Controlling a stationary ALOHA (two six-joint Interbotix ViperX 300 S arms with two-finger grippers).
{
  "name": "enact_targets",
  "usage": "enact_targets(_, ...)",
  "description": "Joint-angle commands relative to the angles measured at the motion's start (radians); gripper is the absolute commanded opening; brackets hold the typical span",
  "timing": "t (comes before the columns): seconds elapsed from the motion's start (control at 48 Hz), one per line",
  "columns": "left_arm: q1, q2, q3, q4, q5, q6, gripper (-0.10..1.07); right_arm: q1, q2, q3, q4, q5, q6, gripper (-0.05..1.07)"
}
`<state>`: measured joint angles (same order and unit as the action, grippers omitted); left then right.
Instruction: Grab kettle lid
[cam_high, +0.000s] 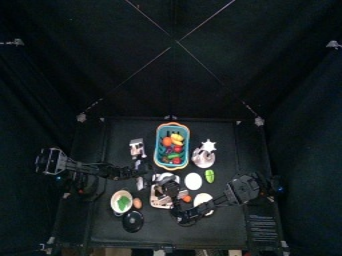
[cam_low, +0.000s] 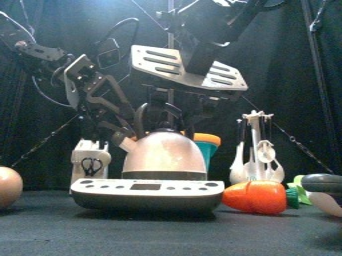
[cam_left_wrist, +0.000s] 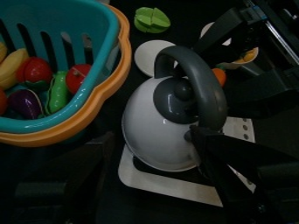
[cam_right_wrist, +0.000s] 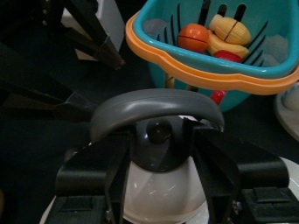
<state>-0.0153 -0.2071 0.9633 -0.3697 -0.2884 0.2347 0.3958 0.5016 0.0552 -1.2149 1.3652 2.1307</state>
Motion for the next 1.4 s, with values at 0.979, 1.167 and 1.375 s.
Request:
enact_targets(0.979, -0.014, -0.015, 0.009, 0.000, -0.003, 0.000, 1.02, 0.015, -0.040, 0.014, 0.028, -0.017, -0.003, 0.58)
enact_targets(1.167, -0.012, -0.017, 0.009, 0.000, -0.003, 0.000, 1.02, 0.020, -0.046, 0.002, 0.011, -0.017, -0.003, 0.54)
enact_targets(1.375, -0.014, -0.017, 0.011, 0.000, -0.003, 0.002, 1.02, 0.029, -0.055, -0.005, 0.002, -0.017, -0.003, 0.53)
